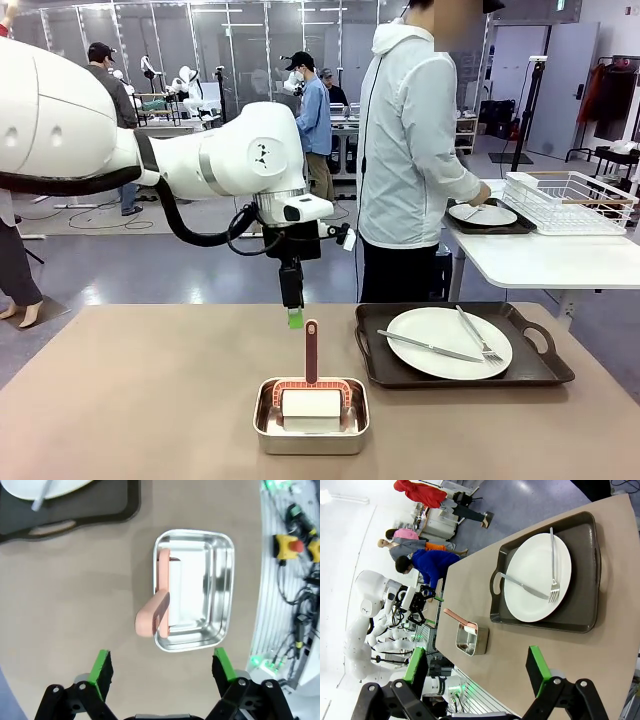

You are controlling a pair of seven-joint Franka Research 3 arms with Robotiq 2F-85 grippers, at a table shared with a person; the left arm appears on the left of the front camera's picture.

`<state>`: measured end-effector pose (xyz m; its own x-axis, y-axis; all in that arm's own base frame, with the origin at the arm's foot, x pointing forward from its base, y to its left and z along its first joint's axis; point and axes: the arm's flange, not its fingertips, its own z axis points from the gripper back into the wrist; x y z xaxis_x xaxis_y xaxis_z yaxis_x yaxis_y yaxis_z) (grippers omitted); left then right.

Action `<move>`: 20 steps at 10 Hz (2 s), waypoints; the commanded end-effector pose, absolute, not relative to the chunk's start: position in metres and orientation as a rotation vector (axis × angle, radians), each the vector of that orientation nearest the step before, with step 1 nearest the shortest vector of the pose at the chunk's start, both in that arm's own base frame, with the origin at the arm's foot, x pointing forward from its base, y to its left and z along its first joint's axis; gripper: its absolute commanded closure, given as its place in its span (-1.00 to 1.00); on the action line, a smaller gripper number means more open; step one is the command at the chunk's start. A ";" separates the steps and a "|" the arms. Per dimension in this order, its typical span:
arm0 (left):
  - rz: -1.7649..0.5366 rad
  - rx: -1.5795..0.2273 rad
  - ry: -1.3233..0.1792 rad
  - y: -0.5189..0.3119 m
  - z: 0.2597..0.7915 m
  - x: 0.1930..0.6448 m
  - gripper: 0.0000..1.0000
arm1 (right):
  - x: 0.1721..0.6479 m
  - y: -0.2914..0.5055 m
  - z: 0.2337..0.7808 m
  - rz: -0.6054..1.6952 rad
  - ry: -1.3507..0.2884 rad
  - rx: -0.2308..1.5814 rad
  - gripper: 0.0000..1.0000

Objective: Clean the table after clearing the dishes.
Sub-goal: When the left (or right) Handle tray is removed, use the left hand (or right hand) to clean the left (or right) side of the table with the Lint Roller.

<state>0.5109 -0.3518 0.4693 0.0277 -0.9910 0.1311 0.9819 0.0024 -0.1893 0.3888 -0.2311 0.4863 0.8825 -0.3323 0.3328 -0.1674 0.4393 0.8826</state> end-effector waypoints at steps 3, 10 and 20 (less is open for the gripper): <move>-1.533 -0.244 0.037 -0.365 0.445 0.504 -1.00 | 0.387 -0.231 0.489 -0.102 -0.509 1.129 -1.00; -1.557 -0.282 0.134 -0.378 0.409 0.498 -1.00 | 0.387 -0.231 0.489 -0.102 -0.509 1.129 -1.00; -1.542 -0.272 0.174 -0.382 0.410 0.499 0.97 | 0.387 -0.231 0.489 -0.102 -0.509 1.129 -1.00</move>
<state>0.5014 -0.3816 0.4094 0.0046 -0.9954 0.0960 0.9619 -0.0218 -0.2724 0.3888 -0.2311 0.4863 0.8825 -0.3323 0.3329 -0.1674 0.4393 0.8826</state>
